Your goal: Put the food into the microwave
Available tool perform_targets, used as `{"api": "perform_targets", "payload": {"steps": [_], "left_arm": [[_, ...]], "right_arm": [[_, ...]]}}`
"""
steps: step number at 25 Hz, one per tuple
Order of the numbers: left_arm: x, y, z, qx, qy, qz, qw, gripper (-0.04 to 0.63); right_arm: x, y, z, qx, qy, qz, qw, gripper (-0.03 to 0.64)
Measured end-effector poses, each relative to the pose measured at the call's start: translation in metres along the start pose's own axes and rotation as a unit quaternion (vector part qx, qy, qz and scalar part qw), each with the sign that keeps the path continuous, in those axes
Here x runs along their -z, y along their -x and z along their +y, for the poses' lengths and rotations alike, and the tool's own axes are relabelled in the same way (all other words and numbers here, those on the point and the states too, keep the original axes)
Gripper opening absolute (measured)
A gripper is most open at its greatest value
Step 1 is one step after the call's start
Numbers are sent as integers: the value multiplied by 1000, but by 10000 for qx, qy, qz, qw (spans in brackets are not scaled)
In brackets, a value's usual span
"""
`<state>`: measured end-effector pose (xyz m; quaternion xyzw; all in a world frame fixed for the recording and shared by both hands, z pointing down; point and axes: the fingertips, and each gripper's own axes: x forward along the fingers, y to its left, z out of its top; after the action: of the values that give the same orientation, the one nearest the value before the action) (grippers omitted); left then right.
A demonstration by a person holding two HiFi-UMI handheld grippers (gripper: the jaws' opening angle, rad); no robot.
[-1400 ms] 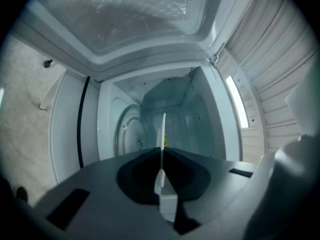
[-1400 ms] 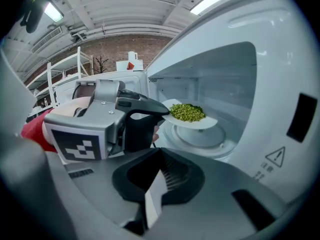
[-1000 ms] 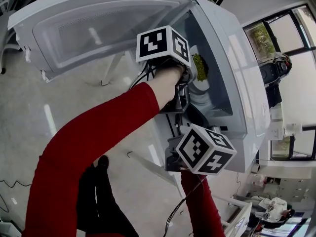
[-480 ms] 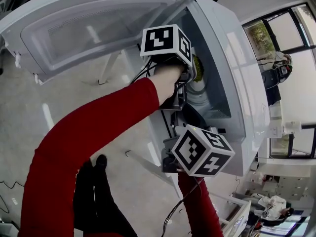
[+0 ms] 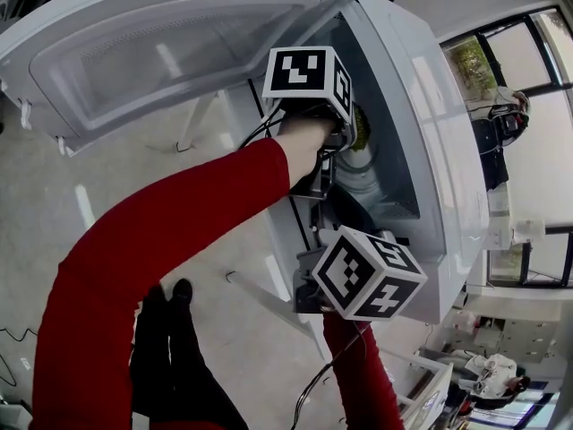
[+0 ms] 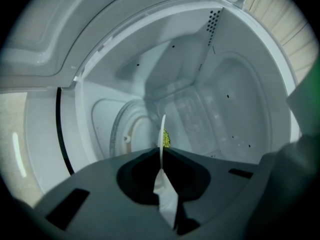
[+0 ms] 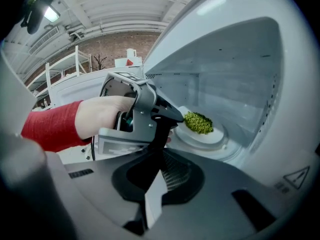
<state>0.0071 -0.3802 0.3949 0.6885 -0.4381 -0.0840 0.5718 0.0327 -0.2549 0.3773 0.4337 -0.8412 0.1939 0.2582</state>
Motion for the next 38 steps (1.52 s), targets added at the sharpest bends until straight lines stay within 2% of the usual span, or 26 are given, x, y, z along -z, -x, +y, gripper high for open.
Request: {"api": "perform_targets", "payload": {"steps": [4,8,11,17,22,28,38], "left_arm": [[-2,-1,0,-158,-367,33,9992,29],[-4,-1,2,-420,-846,121,9955,48],[-4,-2,5,-569,-1056,163,9926,55],[-14,-3,9,-958,-1746,82,9799,74],[-11,-6,1,-860,-1987,37,9763,76],[-10,-7,6,-990,-2239,60,9695,87],[-12,-10,8,-1304,-3002,42,9449,104]], "right_arm": [[1,-2,-1,13,-4,40,10000,14],[2,-2,-2,30,-4,92,10000,14],[4,-2,-3,42,-12,126,9999,14],[4,0,-4,48,-29,137,9999,14],[4,2,-2,20,3,156,9999,14],[7,1,-4,40,-17,176,9998,14],[7,2,-5,12,-49,181,9998,14]]}}
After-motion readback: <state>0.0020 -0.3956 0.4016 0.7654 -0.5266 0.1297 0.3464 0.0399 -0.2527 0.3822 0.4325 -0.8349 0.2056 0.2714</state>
